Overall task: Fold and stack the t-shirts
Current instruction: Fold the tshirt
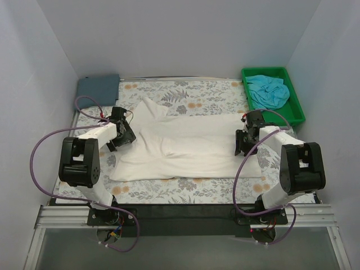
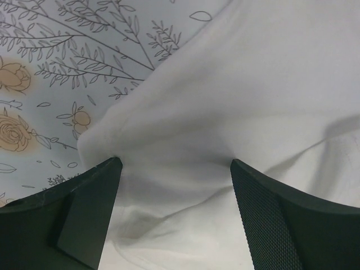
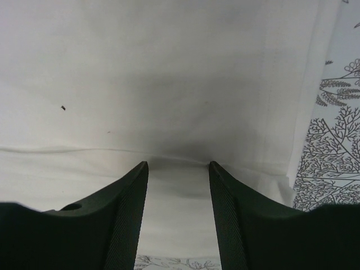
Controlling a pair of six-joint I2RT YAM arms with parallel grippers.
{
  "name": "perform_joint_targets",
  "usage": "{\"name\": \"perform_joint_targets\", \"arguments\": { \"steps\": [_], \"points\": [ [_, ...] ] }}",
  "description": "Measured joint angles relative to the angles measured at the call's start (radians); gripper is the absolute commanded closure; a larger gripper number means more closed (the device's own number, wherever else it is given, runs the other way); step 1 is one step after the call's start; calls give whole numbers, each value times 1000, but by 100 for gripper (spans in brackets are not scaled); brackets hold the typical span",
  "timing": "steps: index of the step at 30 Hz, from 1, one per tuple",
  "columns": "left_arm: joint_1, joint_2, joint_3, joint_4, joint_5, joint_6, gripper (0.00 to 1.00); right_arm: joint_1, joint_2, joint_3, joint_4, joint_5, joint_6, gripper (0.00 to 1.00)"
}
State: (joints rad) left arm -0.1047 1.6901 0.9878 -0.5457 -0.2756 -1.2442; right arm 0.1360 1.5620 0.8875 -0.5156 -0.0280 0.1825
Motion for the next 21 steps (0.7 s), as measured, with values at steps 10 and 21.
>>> {"name": "perform_joint_targets", "arguments": {
  "steps": [10, 21],
  "points": [
    [69, -121, -122, -29, 2, -70, 28, 0, -111, -125, 46, -7, 31, 53],
    [95, -206, -41, -129, 32, -21, 48, 3, -169, 16, -164, -19, 15, 46]
  ]
}}
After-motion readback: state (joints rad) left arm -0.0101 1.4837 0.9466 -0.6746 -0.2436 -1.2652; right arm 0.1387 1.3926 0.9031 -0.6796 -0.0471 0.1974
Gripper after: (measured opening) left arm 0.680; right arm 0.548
